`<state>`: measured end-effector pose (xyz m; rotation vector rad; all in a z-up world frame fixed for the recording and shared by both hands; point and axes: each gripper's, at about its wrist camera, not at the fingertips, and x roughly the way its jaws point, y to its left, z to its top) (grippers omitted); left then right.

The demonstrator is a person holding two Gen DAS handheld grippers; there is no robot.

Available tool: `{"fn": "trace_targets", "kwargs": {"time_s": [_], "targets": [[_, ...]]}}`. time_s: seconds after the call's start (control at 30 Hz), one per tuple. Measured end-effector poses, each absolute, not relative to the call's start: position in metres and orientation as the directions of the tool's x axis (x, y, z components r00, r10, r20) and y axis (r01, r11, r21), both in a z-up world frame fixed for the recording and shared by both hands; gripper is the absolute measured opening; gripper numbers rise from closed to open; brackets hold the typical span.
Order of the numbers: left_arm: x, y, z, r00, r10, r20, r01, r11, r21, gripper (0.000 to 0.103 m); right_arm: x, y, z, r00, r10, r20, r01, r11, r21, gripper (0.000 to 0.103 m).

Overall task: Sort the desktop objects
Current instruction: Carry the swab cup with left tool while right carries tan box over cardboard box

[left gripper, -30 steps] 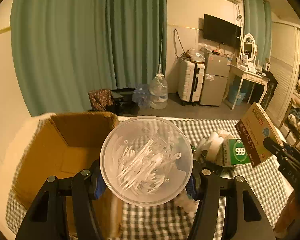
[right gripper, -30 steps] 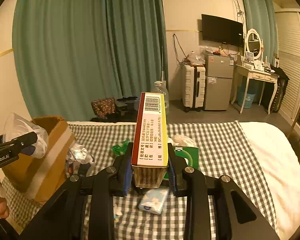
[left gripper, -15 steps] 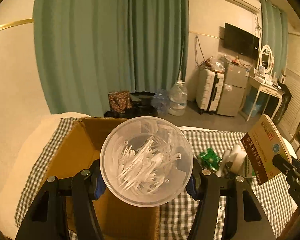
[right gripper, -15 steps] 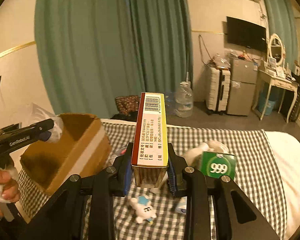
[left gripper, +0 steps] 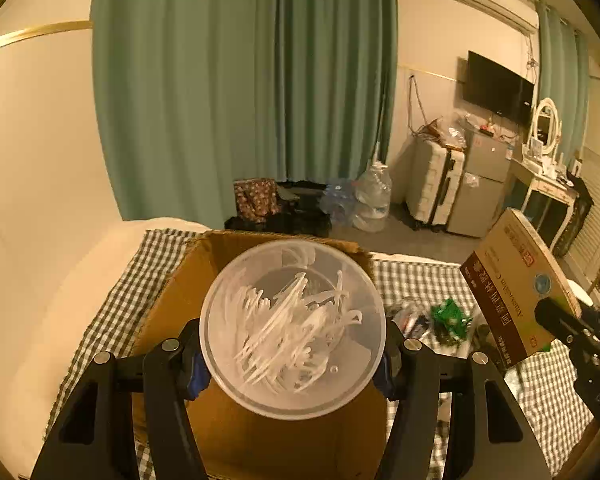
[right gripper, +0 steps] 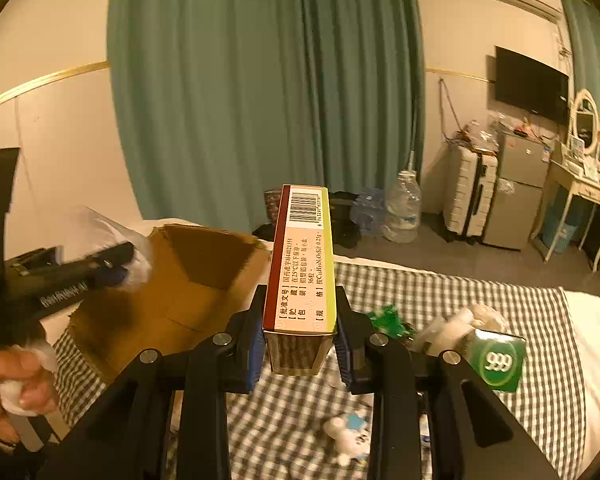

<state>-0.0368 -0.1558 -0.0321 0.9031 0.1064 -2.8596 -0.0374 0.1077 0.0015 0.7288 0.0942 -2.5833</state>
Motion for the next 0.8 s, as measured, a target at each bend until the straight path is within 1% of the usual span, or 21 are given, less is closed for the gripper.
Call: {"fn": "trace_targets", "kwargs": {"time_s": [0.1,0.2,0.33,0.47,0.63,0.8], "targets": [[-0.038,-0.166,-0.037,-0.798,-0.136,-0.587,0.176,-0.984,-0.011,0.063,-0.036,0.091,0.003,-0.747,-0.418,-0.518,0.464,-0.885,0.045,0.029],[-0.037,-0.18,-0.038,-0.795,-0.135,-0.591,0.197,-0.98,-0.041,0.063,-0.035,0.075,0.002,-0.732,-0.434,-0.526,0.488,-0.872,0.041,0.029],[-0.036,-0.193,-0.043,-0.788,-0.176,-0.59,0.227,-0.974,-0.012,0.063,-0.034,0.055,-0.003,-0.707,-0.451,-0.544,0.515,-0.856,0.042,0.029],[-0.036,-0.21,-0.053,-0.765,-0.205,-0.611,0.26,-0.966,-0.002,0.063,-0.036,0.035,-0.009,-0.679,-0.47,-0.563,0.538,-0.841,0.053,0.029],[-0.04,-0.211,-0.065,-0.742,-0.204,-0.638,0.231,-0.972,0.042,0.063,-0.038,0.013,-0.019,-0.649,-0.485,-0.586,0.56,-0.826,0.065,0.029],[-0.046,-0.215,-0.076,-0.717,-0.189,-0.67,0.223,-0.974,0.036,0.063,-0.04,-0.006,-0.032,-0.621,-0.486,-0.615,0.578,-0.814,0.059,0.029]]}}
